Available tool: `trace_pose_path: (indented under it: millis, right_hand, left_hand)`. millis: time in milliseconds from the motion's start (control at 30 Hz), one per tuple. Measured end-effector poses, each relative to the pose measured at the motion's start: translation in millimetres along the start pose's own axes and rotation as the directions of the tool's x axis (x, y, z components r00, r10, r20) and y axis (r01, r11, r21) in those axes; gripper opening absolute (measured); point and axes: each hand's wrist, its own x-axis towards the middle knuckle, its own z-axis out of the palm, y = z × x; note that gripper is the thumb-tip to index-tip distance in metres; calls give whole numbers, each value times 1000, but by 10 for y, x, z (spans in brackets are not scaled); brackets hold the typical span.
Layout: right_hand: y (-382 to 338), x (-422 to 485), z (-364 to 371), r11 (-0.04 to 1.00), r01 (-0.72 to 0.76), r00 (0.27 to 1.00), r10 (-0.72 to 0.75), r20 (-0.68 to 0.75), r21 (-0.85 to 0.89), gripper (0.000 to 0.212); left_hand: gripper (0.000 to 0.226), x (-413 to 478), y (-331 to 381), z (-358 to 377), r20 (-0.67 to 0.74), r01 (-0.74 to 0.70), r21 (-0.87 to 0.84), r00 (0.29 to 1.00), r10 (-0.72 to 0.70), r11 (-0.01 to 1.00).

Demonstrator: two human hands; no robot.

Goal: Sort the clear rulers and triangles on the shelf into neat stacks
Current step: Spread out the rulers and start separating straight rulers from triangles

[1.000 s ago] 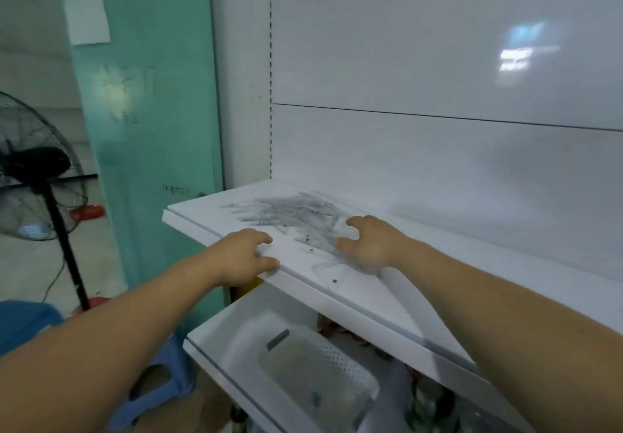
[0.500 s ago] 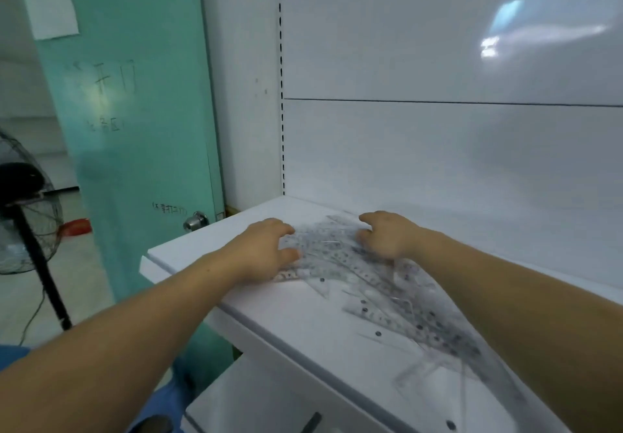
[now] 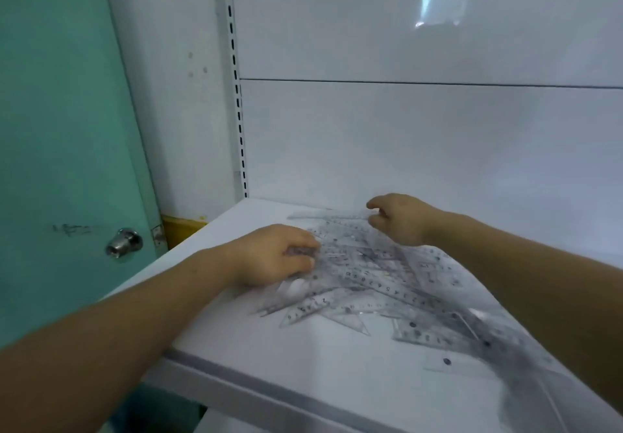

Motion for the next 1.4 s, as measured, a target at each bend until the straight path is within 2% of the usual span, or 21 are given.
trace_pose_path:
  millis: [133, 267, 367, 467, 533, 633, 767, 900, 1100, 1300, 1400]
  right_hand:
    - [-112, -260, 10, 989, -145, 989, 145, 1, 10, 48]
    - [-295, -564, 85, 965, -260, 964, 261, -43, 30, 56]
    - [-404, -750, 148, 941, -309, 939, 325, -112, 135, 54]
    - [-470, -890, 197, 912, -359, 917, 384, -106, 200, 52]
    - [-499, -965, 224, 895, -387, 903, 416, -102, 224, 52]
    - [-525, -1039, 231, 883, -415, 890, 444, -105, 220, 51]
    - [-562, -1055, 230, 884, -419, 888, 447, -110, 210, 50]
    - [-609, -1042, 192, 895, -400, 875, 437, -206, 197, 48]
    - [-683, -1081, 119, 886, -413, 851, 458, -256, 212, 47]
    - [-708, -1288, 187, 849, -461, 805, 522, -282, 258, 47]
    - [-672, -1414, 184, 825, -498, 777, 561, -286, 267, 47]
  left_hand:
    - [29, 53, -125, -20, -42, -105, 39, 993, 106, 994]
    - [21, 61, -201, 27, -102, -149, 22, 983, 150, 989]
    - [16, 23, -187, 36, -152, -144, -70, 979, 132, 987]
    - [6, 7, -187, 24, -181, -126, -182, 979, 93, 975]
    - [15, -1, -177, 18, -173, -108, -279, 983, 60, 954]
    - [29, -24, -174, -18, -136, -60, -367, 991, 11, 928]
    - [20, -96, -194, -79, -134, -7, -343, 990, -42, 939]
    - [31, -168, -200, -139, -151, 49, -412, 981, -122, 910]
    - [32, -175, -286, -195, -118, 34, -406, 989, -89, 913]
    - [13, -116, -209, -198, -233, -60, -541, 969, -81, 839]
    - [19, -115, -169, -168, -226, -37, -431, 972, -68, 902]
